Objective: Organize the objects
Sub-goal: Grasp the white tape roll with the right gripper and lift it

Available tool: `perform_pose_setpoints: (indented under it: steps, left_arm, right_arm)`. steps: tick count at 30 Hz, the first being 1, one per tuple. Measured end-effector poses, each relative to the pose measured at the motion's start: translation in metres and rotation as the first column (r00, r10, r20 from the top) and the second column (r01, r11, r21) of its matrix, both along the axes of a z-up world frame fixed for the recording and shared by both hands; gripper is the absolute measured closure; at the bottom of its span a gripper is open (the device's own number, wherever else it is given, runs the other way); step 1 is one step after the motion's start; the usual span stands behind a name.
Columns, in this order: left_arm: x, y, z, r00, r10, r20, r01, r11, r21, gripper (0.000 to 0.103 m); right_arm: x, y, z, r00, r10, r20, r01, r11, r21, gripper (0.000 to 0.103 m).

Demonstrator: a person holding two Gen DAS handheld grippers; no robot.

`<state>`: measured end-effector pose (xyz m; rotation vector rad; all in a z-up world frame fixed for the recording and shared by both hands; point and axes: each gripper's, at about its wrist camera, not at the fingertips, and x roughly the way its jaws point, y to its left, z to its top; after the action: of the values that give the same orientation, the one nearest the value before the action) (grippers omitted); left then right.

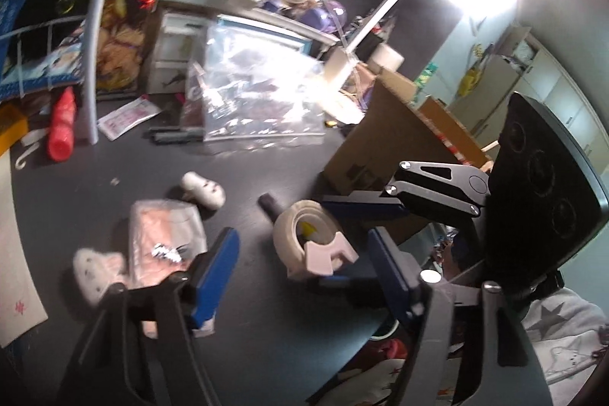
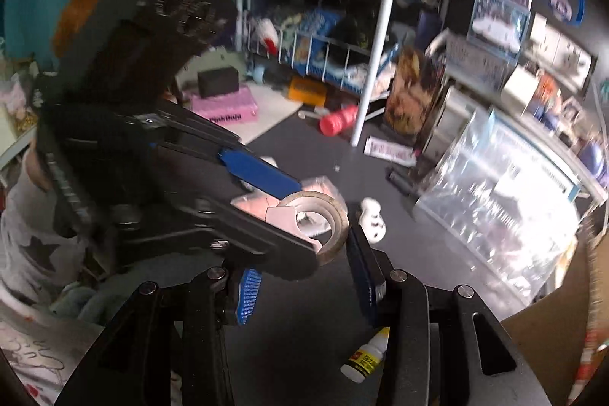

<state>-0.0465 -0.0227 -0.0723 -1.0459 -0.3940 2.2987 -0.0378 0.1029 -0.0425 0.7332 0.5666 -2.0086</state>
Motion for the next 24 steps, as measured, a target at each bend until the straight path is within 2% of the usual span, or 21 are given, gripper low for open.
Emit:
perform_pose_setpoints:
  steps: [3,7,18,24]
  left_arm:
    - [-0.004,0.005,0.011,0.999,-0.035,-0.003,0.035,0.999,0.023,0.055]
    - [-0.009,0.016,0.028,0.996,-0.090,-0.014,0.090,0.995,0.031,0.065]
    - [-0.036,0.066,0.079,0.978,-0.196,-0.065,0.195,0.980,-0.035,0.066]
    - [-0.064,0.112,0.096,0.958,-0.281,-0.051,0.278,0.959,-0.061,0.067]
  right_arm:
    - [0.006,0.006,0.013,0.999,-0.006,-0.036,0.006,1.000,-0.005,0.065]
    - [0.010,0.014,0.029,0.996,-0.024,-0.081,0.023,1.000,-0.010,0.065]
    - [0.000,0.058,0.070,0.976,-0.137,-0.167,0.131,0.990,-0.047,0.065]
    - [-0.013,0.098,0.084,0.959,-0.233,-0.160,0.224,0.972,-0.071,0.065]
